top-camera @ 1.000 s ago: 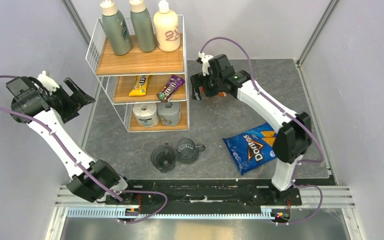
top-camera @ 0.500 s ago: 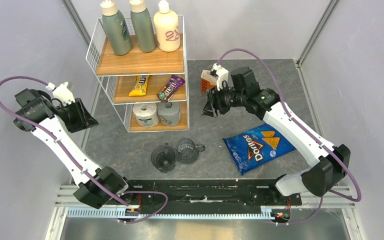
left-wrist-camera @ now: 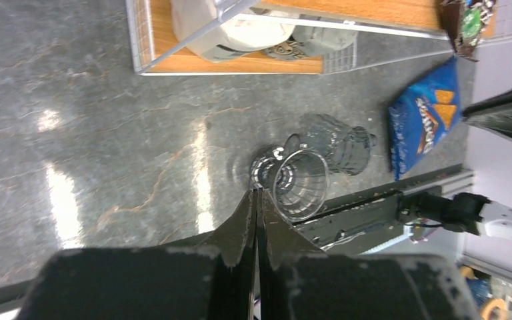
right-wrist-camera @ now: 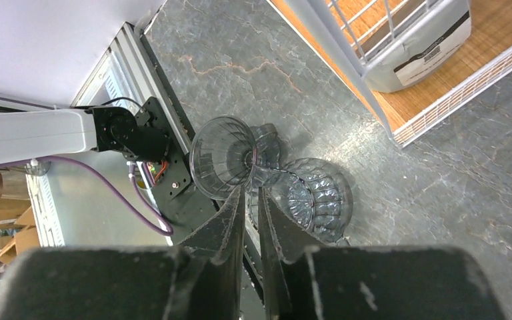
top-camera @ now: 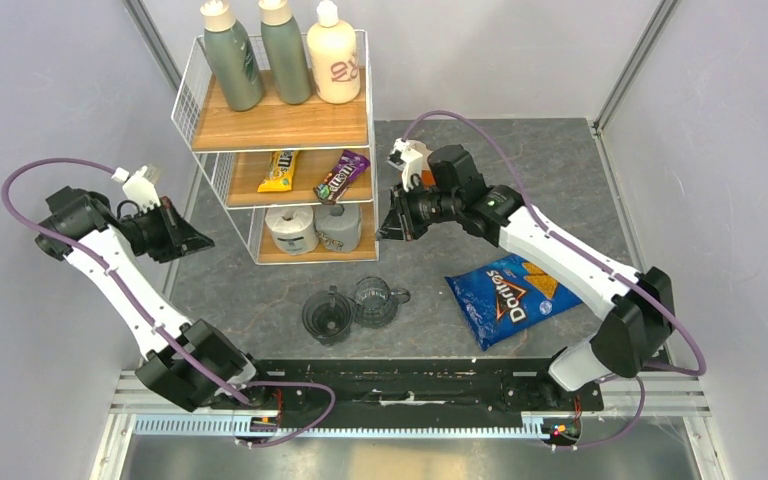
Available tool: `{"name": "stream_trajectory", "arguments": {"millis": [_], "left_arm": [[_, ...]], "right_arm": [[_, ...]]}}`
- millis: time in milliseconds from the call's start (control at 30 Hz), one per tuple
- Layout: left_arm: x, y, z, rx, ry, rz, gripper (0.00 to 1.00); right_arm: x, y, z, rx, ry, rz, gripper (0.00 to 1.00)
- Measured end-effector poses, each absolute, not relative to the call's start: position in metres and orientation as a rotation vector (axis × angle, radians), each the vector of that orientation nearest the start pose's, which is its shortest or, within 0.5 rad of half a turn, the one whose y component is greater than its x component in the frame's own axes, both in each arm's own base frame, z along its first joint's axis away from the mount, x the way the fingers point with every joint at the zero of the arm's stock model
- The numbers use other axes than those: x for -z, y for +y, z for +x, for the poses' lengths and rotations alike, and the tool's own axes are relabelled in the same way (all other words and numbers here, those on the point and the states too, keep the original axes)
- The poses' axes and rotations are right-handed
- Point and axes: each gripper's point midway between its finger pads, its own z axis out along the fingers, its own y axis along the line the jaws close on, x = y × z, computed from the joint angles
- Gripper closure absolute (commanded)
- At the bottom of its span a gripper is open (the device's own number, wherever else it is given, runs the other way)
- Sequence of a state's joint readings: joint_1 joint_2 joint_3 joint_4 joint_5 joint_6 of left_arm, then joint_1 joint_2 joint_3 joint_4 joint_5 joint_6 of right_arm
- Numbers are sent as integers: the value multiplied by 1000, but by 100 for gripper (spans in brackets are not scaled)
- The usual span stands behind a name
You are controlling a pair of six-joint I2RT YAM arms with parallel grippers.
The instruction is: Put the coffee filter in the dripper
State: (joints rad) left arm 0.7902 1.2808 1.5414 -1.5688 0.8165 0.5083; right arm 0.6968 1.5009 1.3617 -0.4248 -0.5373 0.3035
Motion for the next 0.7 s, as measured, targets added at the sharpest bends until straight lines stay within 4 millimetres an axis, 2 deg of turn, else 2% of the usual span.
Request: {"name": "stream_trajectory", "arguments": {"millis": [200,367,567,700], "left_arm": [[-272,40,226,819,2308,-166,96],[-268,26,240,986,2260,-145,96],[-253,9,255,1113,2238,-153,96],[-244,6,265,1133,2233,-181,96]], "right_arm": [[-233,357,263,-1139,2175,-751,87],[-235,359,273,-1116,2158,-701,100],[-240,362,287,-1082,2123,-646,100],[-230,364,296,-1056,2135,-631,100]]}}
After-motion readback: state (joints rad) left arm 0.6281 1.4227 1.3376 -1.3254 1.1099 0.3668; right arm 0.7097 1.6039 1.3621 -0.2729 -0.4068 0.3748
